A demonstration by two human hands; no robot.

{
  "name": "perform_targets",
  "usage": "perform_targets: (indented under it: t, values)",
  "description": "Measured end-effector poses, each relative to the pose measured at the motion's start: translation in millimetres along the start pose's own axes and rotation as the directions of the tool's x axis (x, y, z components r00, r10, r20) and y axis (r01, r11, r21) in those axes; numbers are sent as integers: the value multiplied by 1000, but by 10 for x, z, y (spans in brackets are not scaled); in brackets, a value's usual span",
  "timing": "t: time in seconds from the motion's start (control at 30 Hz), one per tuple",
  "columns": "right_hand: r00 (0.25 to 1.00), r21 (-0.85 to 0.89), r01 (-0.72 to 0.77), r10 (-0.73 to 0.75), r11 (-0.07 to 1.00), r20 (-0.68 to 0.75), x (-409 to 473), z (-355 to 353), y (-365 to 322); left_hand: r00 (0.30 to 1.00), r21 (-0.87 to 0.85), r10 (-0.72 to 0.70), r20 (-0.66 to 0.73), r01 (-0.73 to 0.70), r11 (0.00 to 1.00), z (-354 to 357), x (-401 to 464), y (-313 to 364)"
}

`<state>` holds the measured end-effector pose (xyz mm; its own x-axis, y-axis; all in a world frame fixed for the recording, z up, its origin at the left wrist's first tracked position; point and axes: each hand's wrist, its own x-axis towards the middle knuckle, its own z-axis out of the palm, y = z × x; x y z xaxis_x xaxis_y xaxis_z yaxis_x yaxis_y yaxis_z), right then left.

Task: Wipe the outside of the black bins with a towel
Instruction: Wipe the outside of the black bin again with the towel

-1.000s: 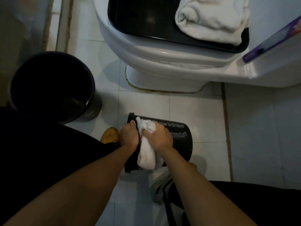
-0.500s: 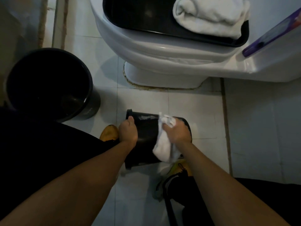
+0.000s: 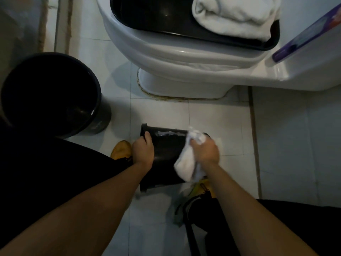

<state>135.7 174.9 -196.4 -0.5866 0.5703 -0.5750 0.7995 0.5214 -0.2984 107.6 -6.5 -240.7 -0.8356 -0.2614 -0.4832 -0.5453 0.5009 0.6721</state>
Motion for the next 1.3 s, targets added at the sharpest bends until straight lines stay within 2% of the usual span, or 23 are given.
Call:
perform_targets:
  t: [0.03,0.1,0.2,0.27,0.33,0.4,0.5,0.57,0.67,0.8,0.87,1.0,1.1,1.2,1.3]
  values:
    - [997,-12,-67,66,998,-46,101,-100,87,1000,11,0,0,0,1000,5,-21,3]
    - [992,-48,-96,92,994,-86,142,-156,149,1000,27,-6,-3,6,1000,22,-37,2]
    - [997,-42,35,-37,999,-66,-104,89,-9,1000,62,4,-27,-2,998,47,-17,-15]
    - [986,37,168,-168,985,8,-332,292,-106,999,86,21,-37,-17,996,52,5,-13]
    - [966,101,237,-245,966,77,-442,336,-86,998,94,34,-46,-29,995,48,12,-12]
    - [974,72,214,-218,974,58,-343,218,83,999,102,34,-38,-30,994,40,-3,4]
    - [996,62,-10,15,998,-87,-47,-44,439,999,105,26,-21,-24,994,42,-6,-2]
    - [990,42,-80,85,996,-115,66,-146,516,1000,107,25,-10,-24,994,54,-9,16]
    - [993,50,-49,54,998,-107,9,-82,415,999,115,27,-17,-25,993,37,-22,31]
    - [994,98,104,-106,990,19,-147,61,385,998,161,54,-24,-50,986,24,-31,27]
    - [996,72,94,-94,993,-4,-52,1,416,998,159,68,-17,-64,985,7,-55,26]
    - [996,125,-80,85,989,-39,243,-179,447,996,154,83,-13,-80,985,-1,-109,37]
    - [999,101,-23,27,995,-40,135,-120,414,999,158,47,-21,-43,986,11,-58,58]
    - [999,165,44,-39,985,-32,-174,39,532,999,154,43,-29,-38,987,3,-45,57]
    - [998,154,26,-18,988,-53,-209,39,581,997,181,74,-20,-69,981,-8,-91,45]
